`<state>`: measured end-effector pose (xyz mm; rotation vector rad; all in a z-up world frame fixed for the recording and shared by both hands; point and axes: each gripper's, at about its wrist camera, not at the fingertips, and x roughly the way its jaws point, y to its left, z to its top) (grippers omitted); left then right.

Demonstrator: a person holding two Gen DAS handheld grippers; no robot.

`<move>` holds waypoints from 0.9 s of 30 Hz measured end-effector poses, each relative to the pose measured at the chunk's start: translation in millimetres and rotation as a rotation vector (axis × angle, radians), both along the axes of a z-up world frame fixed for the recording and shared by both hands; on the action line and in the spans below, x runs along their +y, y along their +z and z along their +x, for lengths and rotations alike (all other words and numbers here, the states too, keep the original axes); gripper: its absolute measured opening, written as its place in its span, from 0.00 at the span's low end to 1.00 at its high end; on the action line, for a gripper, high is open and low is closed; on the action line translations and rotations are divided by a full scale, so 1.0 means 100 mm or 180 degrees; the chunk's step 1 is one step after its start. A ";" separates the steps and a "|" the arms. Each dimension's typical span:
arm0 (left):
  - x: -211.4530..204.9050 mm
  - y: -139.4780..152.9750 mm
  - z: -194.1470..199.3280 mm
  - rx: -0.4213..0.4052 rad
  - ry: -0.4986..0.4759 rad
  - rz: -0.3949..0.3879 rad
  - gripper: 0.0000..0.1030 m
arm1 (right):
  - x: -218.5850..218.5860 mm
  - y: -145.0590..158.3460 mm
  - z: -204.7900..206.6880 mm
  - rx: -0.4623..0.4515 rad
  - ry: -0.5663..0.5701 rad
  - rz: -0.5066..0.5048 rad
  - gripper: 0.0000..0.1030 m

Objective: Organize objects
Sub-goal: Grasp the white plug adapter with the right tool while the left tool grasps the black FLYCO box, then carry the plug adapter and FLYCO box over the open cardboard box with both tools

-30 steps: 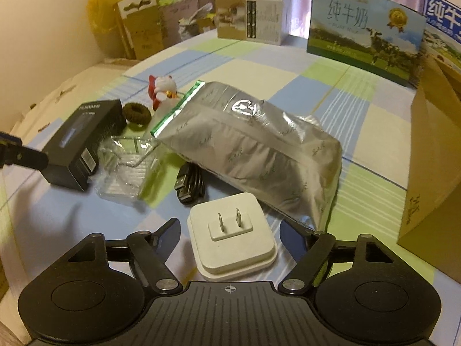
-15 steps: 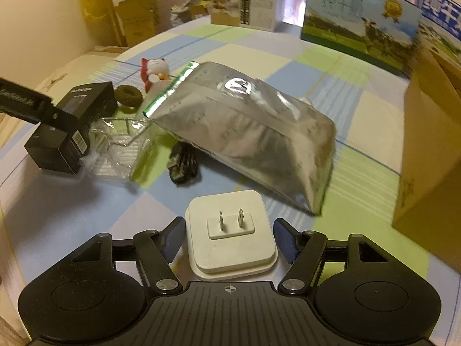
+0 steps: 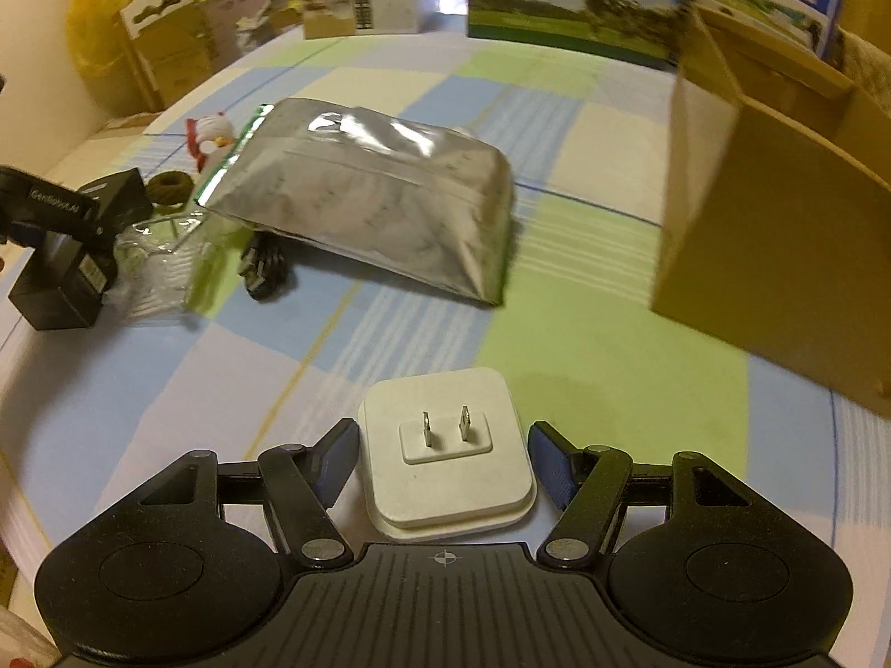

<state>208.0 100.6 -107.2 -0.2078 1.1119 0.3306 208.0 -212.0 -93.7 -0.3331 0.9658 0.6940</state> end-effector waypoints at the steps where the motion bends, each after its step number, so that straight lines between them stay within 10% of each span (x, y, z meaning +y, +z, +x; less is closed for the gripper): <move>1: 0.00 0.00 -0.02 0.0002 -0.0008 0.0012 0.79 | -0.04 0.01 -0.01 0.0014 -0.0030 0.0009 0.62; 16: -0.26 0.56 -0.48 -0.0303 -0.0086 -0.0028 0.78 | -0.54 0.41 -0.06 0.0044 -0.0264 0.0361 0.62; 27: -1.19 1.14 -0.05 -0.0732 -0.0655 -0.0141 0.78 | -0.96 0.99 0.16 -0.0213 -0.0297 0.0670 0.62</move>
